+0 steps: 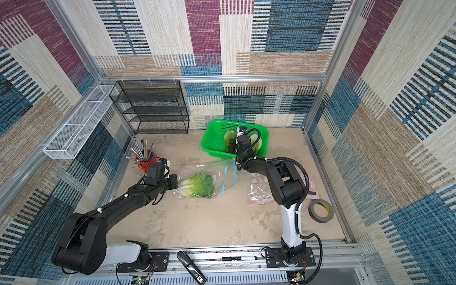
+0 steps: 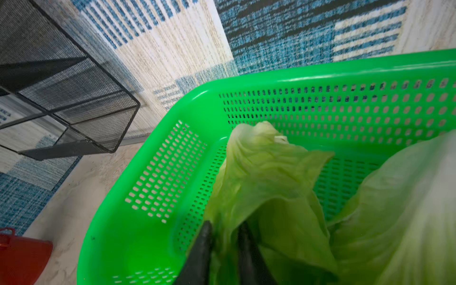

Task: Open the zip-top bag and take out the chinese cabbages
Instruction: Place the Chinese cabbage in the basket, then pick up the Chinese cabbage from the zipper food storage bag.

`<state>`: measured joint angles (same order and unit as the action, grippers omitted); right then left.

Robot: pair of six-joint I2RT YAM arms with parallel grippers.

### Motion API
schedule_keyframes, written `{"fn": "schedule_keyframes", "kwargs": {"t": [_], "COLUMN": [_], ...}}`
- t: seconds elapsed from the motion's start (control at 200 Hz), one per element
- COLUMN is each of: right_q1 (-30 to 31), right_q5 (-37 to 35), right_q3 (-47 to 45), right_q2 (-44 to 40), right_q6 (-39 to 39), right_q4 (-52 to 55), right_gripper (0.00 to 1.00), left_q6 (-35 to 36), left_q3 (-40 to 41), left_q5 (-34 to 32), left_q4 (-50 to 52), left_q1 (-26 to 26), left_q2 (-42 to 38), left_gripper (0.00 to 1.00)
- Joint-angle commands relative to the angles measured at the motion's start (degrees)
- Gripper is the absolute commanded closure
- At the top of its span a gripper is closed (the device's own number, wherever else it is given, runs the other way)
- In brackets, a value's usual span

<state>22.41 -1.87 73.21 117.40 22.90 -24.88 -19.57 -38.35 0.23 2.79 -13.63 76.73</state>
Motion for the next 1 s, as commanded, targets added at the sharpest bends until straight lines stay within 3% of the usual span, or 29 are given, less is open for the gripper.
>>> {"fn": "schedule_keyframes", "kwargs": {"t": [0.0, 0.16, 0.185, 0.225, 0.381, 0.756, 0.997], "right_q1": [-0.18, -0.18, -0.17, -0.17, -0.17, -0.29, -0.35], "right_q5": [2.49, 4.59, 4.61, 4.66, 7.12, 16.01, 23.25], "right_q3": [-2.02, -5.86, -6.49, -7.42, -10.75, -31.31, -42.65], "right_q2": [-2.47, -9.05, -10.24, -12.10, -19.56, -44.34, -52.48], "right_q6": [1.30, 0.68, 0.30, -0.28, -3.41, -6.80, -2.16], "right_q4": [-4.59, -6.82, -6.93, -6.91, -4.15, 0.22, 0.83], "right_gripper": [0.52, 0.33, 0.23, 0.16, 0.10, 0.21, 0.34], "left_q6": [0.43, 0.39, 0.38, 0.37, 0.54, -0.14, -0.60], "left_q3": [0.22, 0.38, 0.42, 0.39, 0.55, 1.65, 1.62], "left_q5": [-0.01, 0.48, 0.47, 0.60, 0.47, 0.53, 1.24], "left_q4": [-0.58, -1.17, -1.24, -1.23, -1.18, -2.17, -2.79], "left_q1": [0.08, 0.07, 0.03, 0.03, 0.08, 0.07, 0.06], "left_q2": [-0.58, -0.72, -0.70, -0.71, -0.78, -0.86, -1.18], "left_gripper": [1.00, 1.00, 1.00, 1.00, 1.00, 1.00, 1.00]}}
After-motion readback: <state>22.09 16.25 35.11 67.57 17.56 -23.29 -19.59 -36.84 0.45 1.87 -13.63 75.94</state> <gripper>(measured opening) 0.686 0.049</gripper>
